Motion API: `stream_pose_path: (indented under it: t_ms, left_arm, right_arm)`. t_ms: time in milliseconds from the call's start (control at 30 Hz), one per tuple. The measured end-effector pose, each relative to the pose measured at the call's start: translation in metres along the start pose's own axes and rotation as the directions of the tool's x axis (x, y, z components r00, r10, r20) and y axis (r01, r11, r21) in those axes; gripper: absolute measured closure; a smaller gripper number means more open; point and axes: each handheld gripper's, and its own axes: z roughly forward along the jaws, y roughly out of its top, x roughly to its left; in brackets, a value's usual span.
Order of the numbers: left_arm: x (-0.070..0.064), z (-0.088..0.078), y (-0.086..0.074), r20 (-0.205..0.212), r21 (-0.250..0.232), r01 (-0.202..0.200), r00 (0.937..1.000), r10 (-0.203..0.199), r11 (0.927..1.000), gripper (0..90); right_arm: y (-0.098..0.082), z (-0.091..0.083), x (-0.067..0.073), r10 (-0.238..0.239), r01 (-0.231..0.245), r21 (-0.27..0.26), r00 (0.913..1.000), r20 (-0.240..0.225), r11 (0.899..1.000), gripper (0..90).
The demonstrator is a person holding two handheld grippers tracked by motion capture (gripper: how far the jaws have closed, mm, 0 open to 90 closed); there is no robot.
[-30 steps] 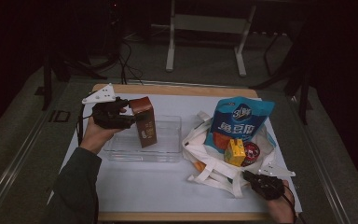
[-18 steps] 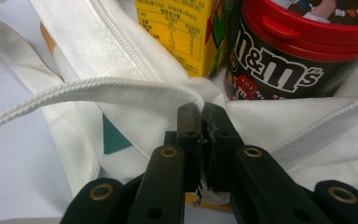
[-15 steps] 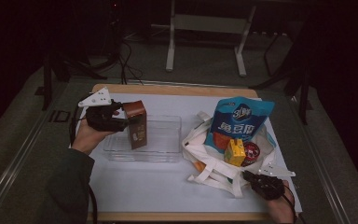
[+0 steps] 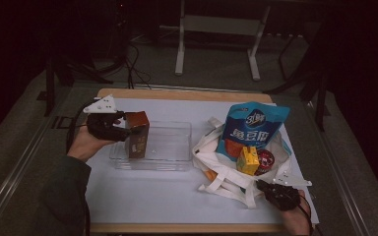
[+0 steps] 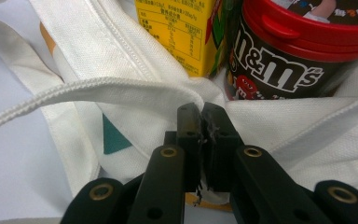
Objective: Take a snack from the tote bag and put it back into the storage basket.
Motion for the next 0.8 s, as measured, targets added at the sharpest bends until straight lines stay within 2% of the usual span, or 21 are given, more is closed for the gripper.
stream_pose_path:
  t_ms: [33,67,200,467,800]
  left_arm:
    - [0.000,0.007,-0.001,0.015,0.032,0.009,0.9998,-0.010,0.9994,42.1]
    - [0.000,0.011,-0.001,0.025,0.042,0.010,0.9996,-0.011,0.9991,42.0]
    - [-0.005,0.028,0.002,0.055,0.093,-0.022,0.9984,0.017,0.9955,41.6]
    - [-0.018,0.055,0.012,0.100,0.090,-0.055,0.9940,0.046,0.9944,40.2]
    - [-0.025,0.083,0.017,0.159,0.102,-0.045,0.9869,0.028,0.9938,38.3]
  right_arm:
    - [0.000,0.000,0.000,0.000,0.000,0.000,1.0000,0.000,1.000,85.9]
    - [0.000,0.000,0.000,0.000,0.000,0.000,1.0000,0.000,1.000,85.8]
    - [0.000,0.000,0.000,-0.001,0.001,0.000,1.0000,0.000,1.000,85.9]
    - [0.000,0.000,0.000,-0.002,0.002,0.001,1.0000,0.000,1.000,85.8]
    - [0.000,0.000,0.000,-0.002,0.002,0.001,1.0000,0.000,1.000,85.8]
